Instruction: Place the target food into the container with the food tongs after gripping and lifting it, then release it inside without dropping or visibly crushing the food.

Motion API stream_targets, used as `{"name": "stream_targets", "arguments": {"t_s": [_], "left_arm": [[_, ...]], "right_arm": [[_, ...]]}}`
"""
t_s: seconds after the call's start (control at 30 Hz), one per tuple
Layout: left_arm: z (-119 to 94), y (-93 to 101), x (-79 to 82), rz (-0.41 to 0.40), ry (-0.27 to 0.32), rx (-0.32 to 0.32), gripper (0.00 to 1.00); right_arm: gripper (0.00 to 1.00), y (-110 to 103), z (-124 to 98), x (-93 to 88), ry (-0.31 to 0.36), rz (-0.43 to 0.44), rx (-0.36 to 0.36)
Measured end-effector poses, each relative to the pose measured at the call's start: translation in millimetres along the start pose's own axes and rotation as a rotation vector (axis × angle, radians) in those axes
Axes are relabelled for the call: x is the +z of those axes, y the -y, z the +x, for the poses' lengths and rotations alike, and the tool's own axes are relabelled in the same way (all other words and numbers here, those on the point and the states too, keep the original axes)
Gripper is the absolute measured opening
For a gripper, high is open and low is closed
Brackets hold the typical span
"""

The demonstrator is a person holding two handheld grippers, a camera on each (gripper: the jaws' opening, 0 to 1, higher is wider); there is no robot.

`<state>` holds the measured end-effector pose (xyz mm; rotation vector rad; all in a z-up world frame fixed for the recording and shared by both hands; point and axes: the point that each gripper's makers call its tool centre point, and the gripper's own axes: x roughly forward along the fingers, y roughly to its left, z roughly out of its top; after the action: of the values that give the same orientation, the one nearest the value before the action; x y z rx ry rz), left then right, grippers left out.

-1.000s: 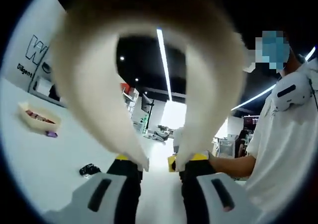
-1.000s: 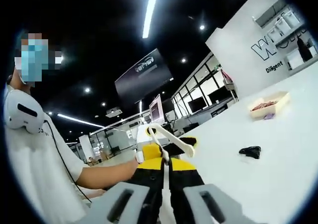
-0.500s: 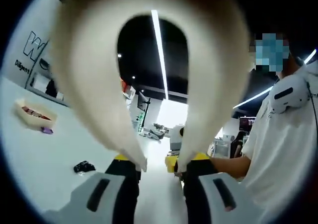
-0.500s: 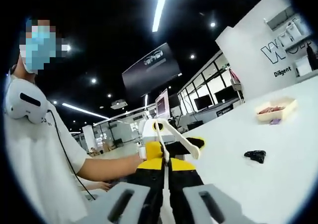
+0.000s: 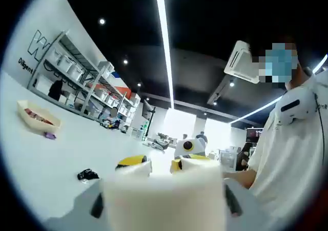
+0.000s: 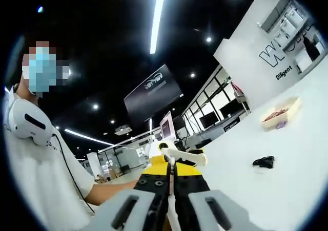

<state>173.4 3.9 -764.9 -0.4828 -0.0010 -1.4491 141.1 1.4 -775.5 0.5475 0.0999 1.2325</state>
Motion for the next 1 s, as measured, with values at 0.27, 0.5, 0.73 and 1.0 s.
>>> {"name": "stream_targets", "arguments": {"t_s": [0.27, 0.5, 0.73, 1.0], "left_arm": [[0, -0.8, 7.6, -0.014, 0.047, 0.002, 0.29], [3, -1.7, 5.6, 0.024, 0.046, 0.039, 0.29], [5, 1.5, 9.1, -0.02, 0.068, 0.028, 0.26], [6, -1.1, 9.6, -0.064, 0.072, 0.044, 0.3]], "right_arm": [[0.0, 0, 8, -14.7, -0.059, 0.076, -0.008], [0.0, 6, 13, -25.5, -0.069, 0.117, -0.053], [0.0, 4, 16, -20.2, 0.029, 0.223, -0.025], [0.0, 1, 18, 0.1, 0.175, 0.258, 0.009]]}}
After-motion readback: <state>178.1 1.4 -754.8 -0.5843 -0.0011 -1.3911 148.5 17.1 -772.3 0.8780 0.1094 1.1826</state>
